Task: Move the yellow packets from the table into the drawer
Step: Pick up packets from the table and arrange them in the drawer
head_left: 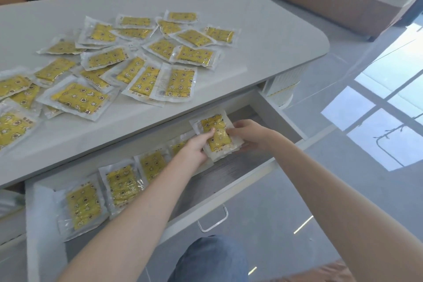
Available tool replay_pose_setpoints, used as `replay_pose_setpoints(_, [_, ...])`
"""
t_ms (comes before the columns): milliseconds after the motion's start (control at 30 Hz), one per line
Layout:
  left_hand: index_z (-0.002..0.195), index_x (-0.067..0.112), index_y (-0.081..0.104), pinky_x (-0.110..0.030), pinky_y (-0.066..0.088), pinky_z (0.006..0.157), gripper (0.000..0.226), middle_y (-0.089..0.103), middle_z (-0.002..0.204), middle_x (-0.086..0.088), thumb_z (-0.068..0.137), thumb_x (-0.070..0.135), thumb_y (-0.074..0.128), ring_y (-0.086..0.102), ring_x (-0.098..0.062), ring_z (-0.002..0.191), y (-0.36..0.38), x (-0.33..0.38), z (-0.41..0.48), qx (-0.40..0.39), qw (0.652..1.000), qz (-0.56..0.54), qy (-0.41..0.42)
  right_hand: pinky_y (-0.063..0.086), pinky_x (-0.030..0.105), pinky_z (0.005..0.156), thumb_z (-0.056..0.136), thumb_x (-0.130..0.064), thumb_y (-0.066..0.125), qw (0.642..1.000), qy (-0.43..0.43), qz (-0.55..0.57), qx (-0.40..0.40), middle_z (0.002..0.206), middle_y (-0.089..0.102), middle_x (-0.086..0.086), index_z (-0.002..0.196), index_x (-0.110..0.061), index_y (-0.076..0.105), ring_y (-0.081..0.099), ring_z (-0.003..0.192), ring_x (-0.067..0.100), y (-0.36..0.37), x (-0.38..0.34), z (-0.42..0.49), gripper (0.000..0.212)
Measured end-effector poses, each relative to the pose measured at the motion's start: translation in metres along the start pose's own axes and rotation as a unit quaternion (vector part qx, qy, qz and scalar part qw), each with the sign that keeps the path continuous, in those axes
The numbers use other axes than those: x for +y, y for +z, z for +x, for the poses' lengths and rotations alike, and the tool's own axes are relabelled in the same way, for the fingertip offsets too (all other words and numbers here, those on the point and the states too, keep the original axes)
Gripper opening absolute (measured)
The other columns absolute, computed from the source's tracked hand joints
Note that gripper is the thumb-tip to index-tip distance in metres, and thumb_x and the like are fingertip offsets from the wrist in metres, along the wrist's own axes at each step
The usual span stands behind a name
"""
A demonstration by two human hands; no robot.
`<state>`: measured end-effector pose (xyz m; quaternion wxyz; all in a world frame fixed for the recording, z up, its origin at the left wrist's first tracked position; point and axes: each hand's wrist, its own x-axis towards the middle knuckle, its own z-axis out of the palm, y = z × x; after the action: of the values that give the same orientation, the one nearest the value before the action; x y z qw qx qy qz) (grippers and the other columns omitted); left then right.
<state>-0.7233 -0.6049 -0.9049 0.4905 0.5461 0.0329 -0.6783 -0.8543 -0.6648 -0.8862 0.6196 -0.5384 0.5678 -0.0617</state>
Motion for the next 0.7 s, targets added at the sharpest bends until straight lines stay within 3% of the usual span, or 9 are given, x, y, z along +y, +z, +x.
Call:
replay_pose_setpoints(67, [0.107,0.002,0.06,-0.045,0.053,0.077,0.024,0.062,0.123,-0.018,0.086,0.009,0.066,0.063,-0.032,0.107,0.01,-0.003,0.002,0.006,1.0,0.023,0.014,0.057,0.023,0.05,0.095,-0.019,0.055,1.0,0.003,0.023,0.017,0.09,0.065,0.006,0.122,-0.002,0.055,0.064,0.07,0.014,-0.008,0.001,-0.002,0.031])
replay_pose_setpoints(133, [0.104,0.008,0.063,-0.038,0.054,0.062,0.025,0.067,0.115,-0.016,0.081,0.01,0.072,0.067,-0.026,0.082,0.016,-0.005,0.006,0.028,0.996,0.071,0.051,0.055,0.022,0.045,0.095,-0.017,0.055,0.999,0.003,0.021,0.049,0.089,0.063,0.005,0.12,-0.004,0.056,0.062,0.068,0.013,-0.016,0.003,-0.003,0.028])
replay_pose_setpoints(167, [0.098,0.011,0.064,-0.036,0.054,0.063,0.021,0.068,0.111,-0.014,0.08,0.01,0.073,0.066,-0.022,0.077,0.018,-0.006,0.008,0.04,0.99,0.108,0.079,0.055,0.021,0.044,0.095,-0.015,0.055,0.998,0.002,0.026,0.064,0.092,0.063,0.006,0.12,-0.005,0.056,0.062,0.067,0.014,-0.019,0.004,-0.002,0.027])
replay_pose_setpoints(233, [0.098,0.014,0.065,-0.033,0.053,0.075,0.019,0.068,0.112,-0.008,0.081,0.013,0.072,0.065,-0.019,0.086,0.022,-0.007,0.012,0.055,0.961,0.223,0.155,0.057,0.026,0.05,0.095,-0.012,0.054,0.994,0.002,0.045,0.099,0.096,0.061,0.008,0.117,-0.005,0.056,0.062,0.071,0.018,-0.027,0.006,0.0,0.024])
replay_pose_setpoints(300, [0.116,0.014,0.062,-0.028,0.049,0.083,0.033,0.064,0.118,-0.001,0.084,0.015,0.069,0.06,-0.014,0.097,0.02,-0.009,0.016,0.069,0.891,0.362,0.265,0.057,0.034,0.067,0.094,-0.01,0.052,0.987,0.001,0.017,0.16,0.094,0.059,0.007,0.115,-0.003,0.057,0.061,0.082,0.023,-0.035,0.009,0.006,0.023])
replay_pose_setpoints(367, [0.126,0.018,0.057,-0.025,0.045,0.083,0.041,0.058,0.128,0.002,0.087,0.019,0.066,0.055,-0.011,0.097,0.015,-0.013,0.016,0.077,0.783,0.51,0.347,0.052,0.036,0.073,0.093,-0.012,0.049,0.975,0.0,-0.068,0.21,0.099,0.06,0.01,0.116,-0.003,0.058,0.057,0.088,0.025,-0.042,0.012,0.013,0.026])
replay_pose_setpoints(467, [0.138,0.024,0.047,-0.039,0.026,0.111,0.053,0.036,0.149,0.001,0.088,0.029,0.063,0.034,-0.02,0.134,0.005,-0.025,0.022,0.05,0.642,0.671,0.367,0.047,0.033,0.072,0.093,-0.011,0.043,0.959,0.007,-0.149,0.242,0.103,0.057,0.012,0.117,-0.005,0.055,0.055,0.091,0.028,-0.044,0.011,0.018,0.027])
replay_pose_setpoints(567, [0.146,0.026,0.034,-0.039,0.009,0.118,0.066,0.019,0.158,-0.002,0.087,0.035,0.064,0.015,-0.023,0.145,-0.006,-0.032,0.031,0.025,0.593,0.726,0.347,0.045,0.034,0.07,0.093,-0.007,0.044,0.949,0.027,-0.2,0.244,0.11,0.057,0.015,0.119,-0.006,0.052,0.057,0.097,0.033,-0.041,0.009,0.026,0.027])
replay_pose_setpoints(700, [0.148,0.028,0.028,-0.041,0.009,0.118,0.07,0.011,0.159,-0.002,0.087,0.038,0.062,0.01,-0.026,0.146,-0.012,-0.034,0.037,0.023,0.583,0.749,0.314,0.043,0.033,0.071,0.092,-0.001,0.042,0.945,0.047,-0.21,0.247,0.1,0.05,0.012,0.107,-0.004,0.049,0.051,0.09,0.03,-0.039,0.01,0.036,0.017])
